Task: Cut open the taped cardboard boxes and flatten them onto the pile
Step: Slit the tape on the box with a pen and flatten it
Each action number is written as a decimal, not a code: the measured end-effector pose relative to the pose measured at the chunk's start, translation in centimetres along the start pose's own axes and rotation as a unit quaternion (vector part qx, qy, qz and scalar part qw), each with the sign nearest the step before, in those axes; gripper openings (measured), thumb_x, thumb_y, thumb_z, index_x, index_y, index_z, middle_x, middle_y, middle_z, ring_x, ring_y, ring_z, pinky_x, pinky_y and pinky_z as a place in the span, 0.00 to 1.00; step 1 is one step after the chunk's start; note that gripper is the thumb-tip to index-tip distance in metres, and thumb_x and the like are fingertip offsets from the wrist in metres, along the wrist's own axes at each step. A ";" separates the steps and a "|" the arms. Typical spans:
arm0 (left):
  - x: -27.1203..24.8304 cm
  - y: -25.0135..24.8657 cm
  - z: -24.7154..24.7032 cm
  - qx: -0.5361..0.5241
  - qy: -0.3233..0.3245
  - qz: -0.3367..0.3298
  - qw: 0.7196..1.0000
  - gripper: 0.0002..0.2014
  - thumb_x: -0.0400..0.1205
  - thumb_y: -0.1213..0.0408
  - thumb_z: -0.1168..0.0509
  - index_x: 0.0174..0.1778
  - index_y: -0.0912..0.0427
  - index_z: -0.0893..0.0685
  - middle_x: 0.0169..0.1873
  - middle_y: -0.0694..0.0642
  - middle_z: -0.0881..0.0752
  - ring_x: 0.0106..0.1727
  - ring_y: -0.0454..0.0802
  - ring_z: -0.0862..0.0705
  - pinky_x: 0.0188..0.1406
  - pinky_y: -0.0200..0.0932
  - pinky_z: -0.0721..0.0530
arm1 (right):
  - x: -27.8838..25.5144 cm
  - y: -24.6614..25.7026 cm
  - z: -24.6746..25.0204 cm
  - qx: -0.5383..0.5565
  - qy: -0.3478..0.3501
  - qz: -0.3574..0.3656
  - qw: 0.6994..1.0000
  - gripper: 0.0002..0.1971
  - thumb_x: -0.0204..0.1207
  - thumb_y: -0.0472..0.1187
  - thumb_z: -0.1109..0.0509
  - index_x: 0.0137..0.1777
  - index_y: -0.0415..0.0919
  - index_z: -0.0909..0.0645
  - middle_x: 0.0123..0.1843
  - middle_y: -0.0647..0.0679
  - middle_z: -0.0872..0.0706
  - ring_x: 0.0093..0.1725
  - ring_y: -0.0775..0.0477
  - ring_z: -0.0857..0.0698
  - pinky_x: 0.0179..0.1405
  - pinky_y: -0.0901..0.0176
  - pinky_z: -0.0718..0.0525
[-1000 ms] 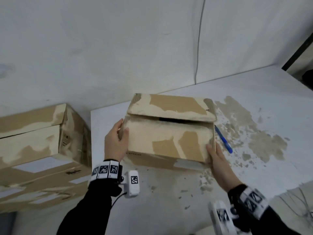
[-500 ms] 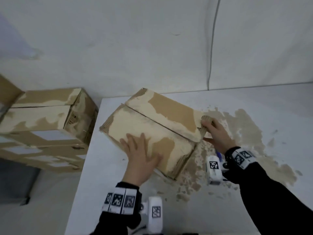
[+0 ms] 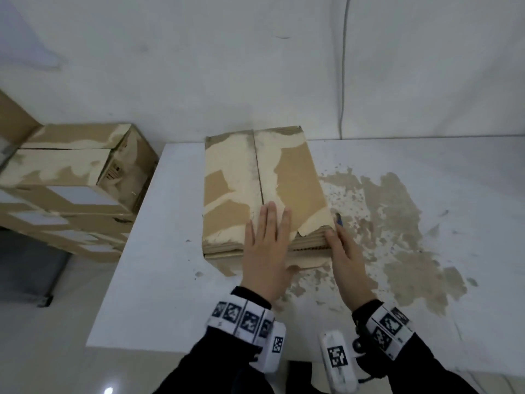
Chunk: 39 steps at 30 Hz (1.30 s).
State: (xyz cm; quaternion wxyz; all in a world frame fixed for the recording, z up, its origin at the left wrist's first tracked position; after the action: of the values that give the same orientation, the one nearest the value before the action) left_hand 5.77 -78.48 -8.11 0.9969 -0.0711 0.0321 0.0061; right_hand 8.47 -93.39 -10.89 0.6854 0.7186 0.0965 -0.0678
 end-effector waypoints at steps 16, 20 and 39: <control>-0.7 4.6 2.8 -0.405 -0.204 0.008 0.891 0.39 0.79 0.49 0.33 0.83 0.48 0.46 0.80 0.49 0.34 0.81 0.43 0.36 0.78 0.43 0.34 | 1.6 2.7 0.7 0.138 -0.017 0.084 0.987 0.41 0.57 0.63 0.20 0.69 0.47 0.25 0.63 0.48 0.17 0.59 0.51 0.16 0.55 0.63 0.16; -1.3 4.4 1.1 -0.547 -0.184 0.097 0.811 0.35 0.77 0.47 0.30 0.78 0.46 0.36 0.70 0.39 0.23 0.71 0.33 0.25 0.70 0.40 0.23 | 1.3 6.6 -1.6 -0.010 0.078 0.201 0.976 0.33 0.71 0.42 0.24 0.76 0.46 0.32 0.69 0.52 0.21 0.68 0.52 0.22 0.64 0.54 0.18; -5.6 12.8 0.0 -0.450 -0.238 0.263 0.820 0.28 0.83 0.55 0.35 0.80 0.52 0.32 0.75 0.51 0.26 0.73 0.47 0.28 0.70 0.42 0.28 | 5.2 -3.0 3.2 -0.401 -0.122 0.006 0.908 0.22 0.80 0.44 0.33 0.67 0.29 0.28 0.66 0.32 0.25 0.64 0.34 0.26 0.58 0.50 0.27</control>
State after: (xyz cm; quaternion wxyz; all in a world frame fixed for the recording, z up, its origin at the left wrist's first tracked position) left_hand 0.01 -65.80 -9.56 0.7913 -0.4966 -0.1946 0.2990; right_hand 12.99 -96.26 -15.16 0.9225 0.3701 0.0269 -0.1060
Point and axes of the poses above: each hand's wrist, its own x-axis towards the middle knuckle, its own z-axis out of the back of the hand, y = z × x, the point moved 2 cm from there along x, towards the middle knuckle
